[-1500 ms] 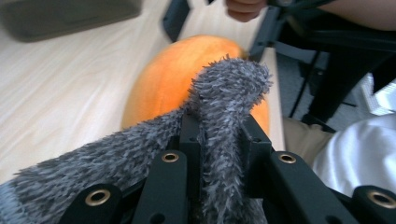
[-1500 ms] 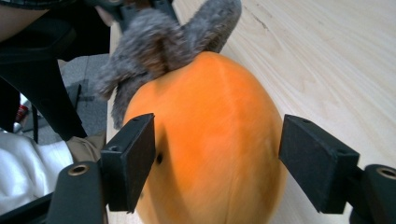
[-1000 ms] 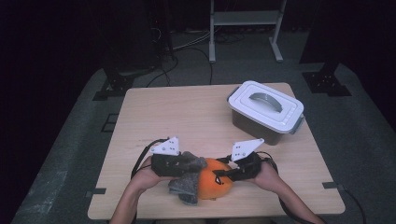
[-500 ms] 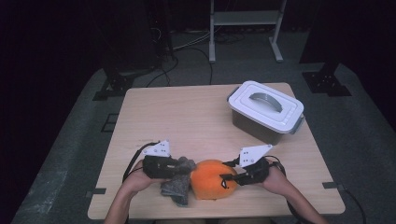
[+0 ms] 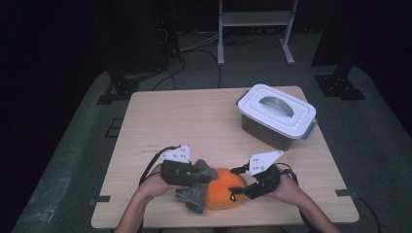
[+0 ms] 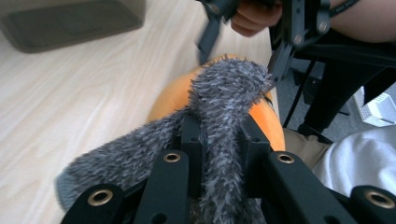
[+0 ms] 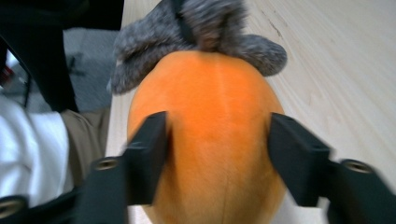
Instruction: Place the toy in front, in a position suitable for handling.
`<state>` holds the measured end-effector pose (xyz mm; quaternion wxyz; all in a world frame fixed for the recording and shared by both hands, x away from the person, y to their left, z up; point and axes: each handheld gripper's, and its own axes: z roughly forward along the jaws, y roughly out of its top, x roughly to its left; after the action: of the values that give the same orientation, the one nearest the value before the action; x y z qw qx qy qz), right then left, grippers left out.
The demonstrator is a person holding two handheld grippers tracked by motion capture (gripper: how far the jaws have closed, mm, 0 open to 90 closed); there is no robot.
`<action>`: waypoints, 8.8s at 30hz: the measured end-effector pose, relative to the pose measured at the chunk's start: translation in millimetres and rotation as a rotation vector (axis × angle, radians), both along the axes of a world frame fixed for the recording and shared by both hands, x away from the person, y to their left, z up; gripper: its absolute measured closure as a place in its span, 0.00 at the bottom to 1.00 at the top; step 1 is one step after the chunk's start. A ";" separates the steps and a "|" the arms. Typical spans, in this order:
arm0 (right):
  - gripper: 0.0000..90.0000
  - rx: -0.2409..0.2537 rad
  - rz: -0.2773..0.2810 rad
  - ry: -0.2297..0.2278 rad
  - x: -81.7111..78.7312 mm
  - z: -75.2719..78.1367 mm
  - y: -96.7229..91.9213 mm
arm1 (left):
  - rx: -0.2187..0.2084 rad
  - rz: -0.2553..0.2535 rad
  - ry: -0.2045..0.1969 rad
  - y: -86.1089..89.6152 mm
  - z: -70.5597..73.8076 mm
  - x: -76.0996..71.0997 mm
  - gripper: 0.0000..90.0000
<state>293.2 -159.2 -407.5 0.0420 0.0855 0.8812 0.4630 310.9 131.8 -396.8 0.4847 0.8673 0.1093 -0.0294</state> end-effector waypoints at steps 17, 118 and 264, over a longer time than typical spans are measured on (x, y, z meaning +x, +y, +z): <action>0.63 -0.030 -0.044 -0.068 14.3 3.6 24.8 | 0.003 0.020 -0.048 -0.9 29.7 11.5 0.85; 0.66 -0.024 -0.018 -0.012 13.6 -9.4 13.2 | 0.099 0.033 0.009 13.0 21.5 20.4 0.84; 0.43 -0.056 -0.056 -0.011 13.2 -13.0 6.3 | 0.079 0.045 -0.061 -3.0 2.9 10.2 0.84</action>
<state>306.4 -152.8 -420.5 0.0621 0.1067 0.8909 0.4371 321.0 128.8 -394.0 0.4537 0.8836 0.1149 0.0123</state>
